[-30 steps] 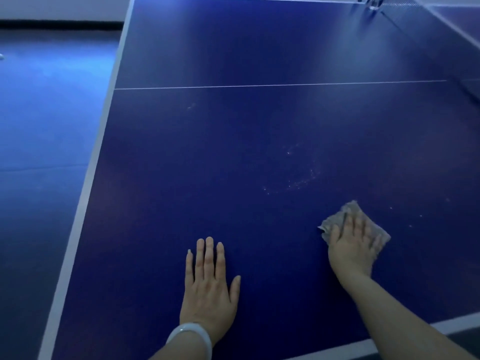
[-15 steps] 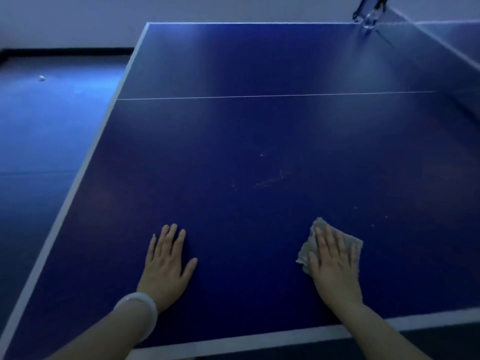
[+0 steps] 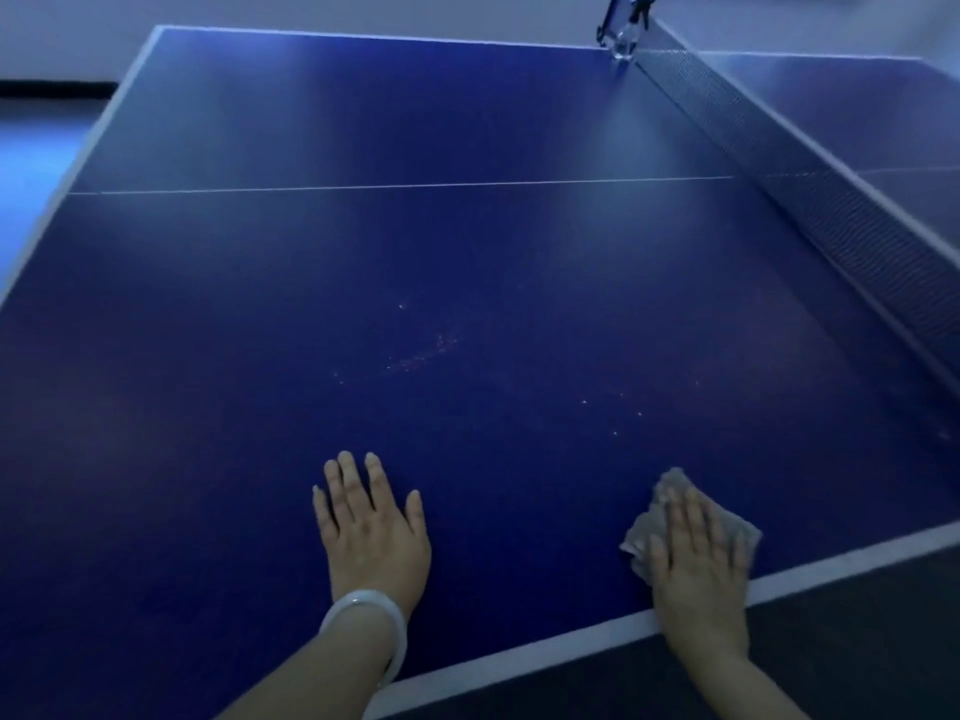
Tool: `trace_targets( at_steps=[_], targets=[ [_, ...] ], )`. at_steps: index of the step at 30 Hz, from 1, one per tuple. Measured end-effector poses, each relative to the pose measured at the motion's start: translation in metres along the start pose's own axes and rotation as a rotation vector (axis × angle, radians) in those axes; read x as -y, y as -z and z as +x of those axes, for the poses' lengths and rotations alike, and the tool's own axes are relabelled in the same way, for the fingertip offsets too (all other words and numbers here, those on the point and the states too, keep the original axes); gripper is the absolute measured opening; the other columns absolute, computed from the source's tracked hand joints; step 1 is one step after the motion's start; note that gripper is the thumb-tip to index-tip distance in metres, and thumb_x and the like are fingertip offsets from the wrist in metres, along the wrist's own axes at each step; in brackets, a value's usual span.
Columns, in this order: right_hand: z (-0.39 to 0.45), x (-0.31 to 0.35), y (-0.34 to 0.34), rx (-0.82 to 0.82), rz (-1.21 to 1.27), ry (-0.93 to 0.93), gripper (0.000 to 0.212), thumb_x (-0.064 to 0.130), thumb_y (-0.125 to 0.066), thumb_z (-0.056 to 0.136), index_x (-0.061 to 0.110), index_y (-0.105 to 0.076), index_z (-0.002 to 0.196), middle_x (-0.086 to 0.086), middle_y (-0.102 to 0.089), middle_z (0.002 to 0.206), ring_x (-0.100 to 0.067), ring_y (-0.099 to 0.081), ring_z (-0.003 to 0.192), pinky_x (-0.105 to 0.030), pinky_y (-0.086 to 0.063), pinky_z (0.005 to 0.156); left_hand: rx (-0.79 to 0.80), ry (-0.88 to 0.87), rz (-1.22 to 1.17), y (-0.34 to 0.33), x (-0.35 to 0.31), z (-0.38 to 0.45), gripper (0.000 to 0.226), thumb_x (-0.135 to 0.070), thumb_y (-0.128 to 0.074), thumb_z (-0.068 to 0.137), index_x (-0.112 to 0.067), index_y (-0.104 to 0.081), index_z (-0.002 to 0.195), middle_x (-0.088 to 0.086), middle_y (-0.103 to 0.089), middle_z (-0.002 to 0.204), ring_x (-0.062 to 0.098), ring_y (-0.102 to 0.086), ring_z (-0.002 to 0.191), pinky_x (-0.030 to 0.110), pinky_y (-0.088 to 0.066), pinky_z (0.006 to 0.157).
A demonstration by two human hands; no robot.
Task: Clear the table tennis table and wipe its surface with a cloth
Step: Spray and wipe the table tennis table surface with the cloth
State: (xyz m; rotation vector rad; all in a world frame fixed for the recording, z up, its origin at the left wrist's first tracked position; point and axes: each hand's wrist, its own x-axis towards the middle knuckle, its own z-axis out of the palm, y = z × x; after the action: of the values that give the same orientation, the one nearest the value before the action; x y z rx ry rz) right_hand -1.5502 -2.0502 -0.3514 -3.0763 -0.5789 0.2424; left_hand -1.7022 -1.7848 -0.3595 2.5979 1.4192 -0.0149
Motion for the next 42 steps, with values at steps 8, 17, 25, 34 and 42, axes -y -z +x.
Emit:
trace_targets(
  at_steps=[8,17,25,34,42],
  targets=[
    [-0.01,0.09,-0.003,-0.023,0.062,0.628,0.061,0.043,-0.031,0.1,0.024,-0.015,0.156,0.004,-0.007,0.164,-0.017,-0.007,0.151,-0.049,-0.013,0.115,0.016,0.022,0.017,0.003,-0.005,0.0,0.069,-0.048,-0.007,0.097,-0.013,0.002,0.155,0.013,0.007,0.162,0.027,0.013,0.149,0.046,0.007,0.121],
    [0.033,0.055,0.002,-0.03,0.123,-0.087,0.056,0.045,-0.006,0.102,0.027,0.011,0.152,0.0,0.009,0.164,-0.021,0.009,0.151,-0.054,-0.001,0.12,-0.019,-0.003,0.032,0.0,-0.004,0.001,0.077,-0.05,0.005,0.091,-0.01,-0.012,0.154,0.016,-0.006,0.162,0.028,0.003,0.15,0.046,0.005,0.122],
    [0.062,0.163,0.003,0.045,0.011,0.756,0.059,0.048,-0.003,0.099,0.029,0.002,0.155,0.008,0.014,0.162,-0.012,0.023,0.147,-0.048,0.011,0.119,-0.009,0.0,0.056,0.001,-0.005,0.002,0.076,-0.049,-0.003,0.092,-0.008,-0.024,0.152,0.017,-0.015,0.16,0.029,-0.007,0.15,0.048,-0.005,0.122],
    [0.151,0.066,0.026,0.064,0.125,-0.131,0.058,0.044,-0.009,0.102,0.027,0.003,0.156,0.004,0.011,0.163,-0.019,0.011,0.15,-0.056,0.005,0.119,-0.006,0.005,0.065,0.0,-0.006,0.001,0.075,-0.049,-0.002,0.092,-0.009,-0.021,0.153,0.017,-0.012,0.161,0.029,-0.002,0.15,0.048,-0.003,0.122],
    [0.1,0.181,0.007,0.057,-0.013,0.747,0.06,0.049,-0.005,0.099,0.03,0.006,0.155,0.008,0.017,0.162,-0.013,0.023,0.147,-0.048,0.017,0.118,0.002,0.008,0.076,0.002,-0.007,0.003,0.075,-0.049,-0.001,0.092,-0.01,-0.018,0.154,0.016,-0.01,0.162,0.028,-0.001,0.15,0.048,-0.002,0.122]
  ],
)
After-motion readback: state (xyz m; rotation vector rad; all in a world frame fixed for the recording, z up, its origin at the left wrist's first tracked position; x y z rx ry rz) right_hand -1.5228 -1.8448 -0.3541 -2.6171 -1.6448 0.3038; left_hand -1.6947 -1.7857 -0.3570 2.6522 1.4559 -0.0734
